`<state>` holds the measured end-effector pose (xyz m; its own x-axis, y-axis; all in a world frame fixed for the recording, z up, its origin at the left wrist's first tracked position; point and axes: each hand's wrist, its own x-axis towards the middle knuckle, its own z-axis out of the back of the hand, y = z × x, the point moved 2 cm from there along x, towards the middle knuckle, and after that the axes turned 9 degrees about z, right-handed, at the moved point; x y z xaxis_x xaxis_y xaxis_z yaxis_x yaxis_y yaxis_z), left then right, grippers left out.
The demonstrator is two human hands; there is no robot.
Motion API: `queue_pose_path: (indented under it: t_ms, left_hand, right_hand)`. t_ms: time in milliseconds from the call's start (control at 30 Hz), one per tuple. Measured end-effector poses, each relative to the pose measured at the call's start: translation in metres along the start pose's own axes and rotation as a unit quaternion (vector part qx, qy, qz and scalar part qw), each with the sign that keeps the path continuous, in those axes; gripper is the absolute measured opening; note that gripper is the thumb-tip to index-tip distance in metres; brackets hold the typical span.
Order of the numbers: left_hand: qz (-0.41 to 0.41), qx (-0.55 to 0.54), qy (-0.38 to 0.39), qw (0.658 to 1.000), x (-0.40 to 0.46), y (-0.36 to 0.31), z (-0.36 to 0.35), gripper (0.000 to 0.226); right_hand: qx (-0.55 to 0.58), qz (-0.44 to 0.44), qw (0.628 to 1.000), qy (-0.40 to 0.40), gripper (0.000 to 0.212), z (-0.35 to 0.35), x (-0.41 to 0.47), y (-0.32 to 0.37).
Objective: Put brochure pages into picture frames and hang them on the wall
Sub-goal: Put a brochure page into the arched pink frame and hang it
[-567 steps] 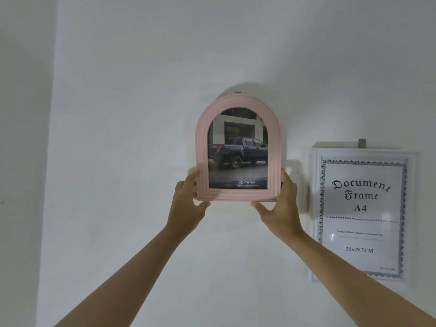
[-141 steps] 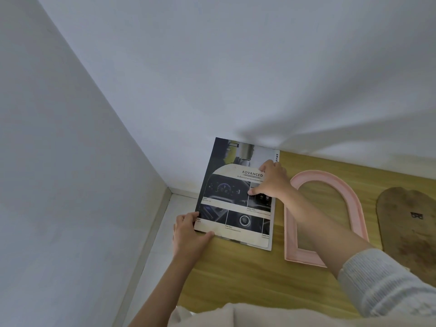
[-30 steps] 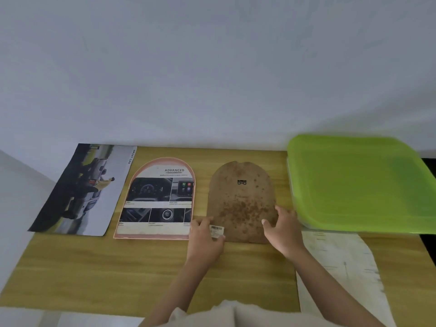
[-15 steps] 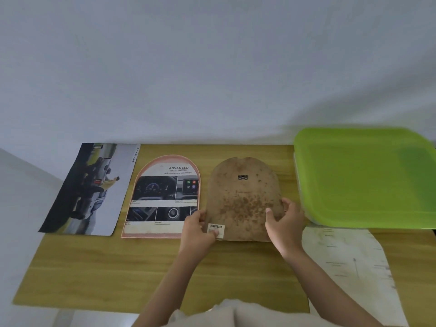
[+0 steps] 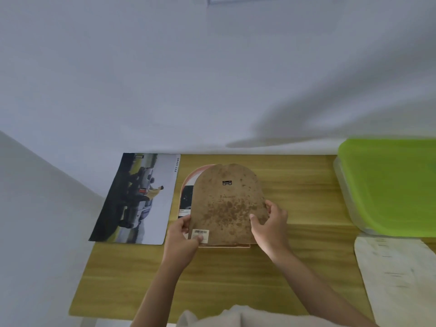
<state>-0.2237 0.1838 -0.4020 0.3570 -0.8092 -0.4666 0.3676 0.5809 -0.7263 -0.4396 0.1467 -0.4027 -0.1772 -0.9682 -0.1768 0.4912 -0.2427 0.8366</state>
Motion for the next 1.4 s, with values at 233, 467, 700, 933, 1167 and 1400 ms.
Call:
queue_pose_path:
  t_ms: [233,467,700,933,1167,1400]
  left_hand:
    - [0.016,0.003,0.017,1.000,0.033,0.028,0.031,0.057]
    - [-0.003,0.023,0.013,1.000,0.043,0.040,0.035,0.063]
    - [-0.043,0.051,0.022,0.998,0.049,0.043,0.037,0.046]
    - [-0.069,0.065,0.029,0.995,0.058,0.049,0.039,0.044]
    - [-0.068,0.059,0.029,0.996,0.063,0.055,0.037,0.044]
    - [-0.062,0.072,0.050,0.994,0.065,0.055,0.036,0.045]
  right_hand:
    - [-0.033,-0.017,0.999,0.015,0.058,-0.043,-0.002,0.011]
    - [-0.087,0.008,0.996,0.011,0.057,-0.051,0.004,0.000]
    - [-0.088,0.020,0.994,0.064,0.061,-0.045,0.008,-0.007]
    - [-0.051,0.010,0.989,0.138,0.067,-0.035,0.012,-0.017]
    - [-0.038,0.040,0.990,0.128,0.064,-0.038,0.007,-0.022]
    - [-0.078,0.054,0.984,0.148,0.075,-0.042,0.009,-0.026]
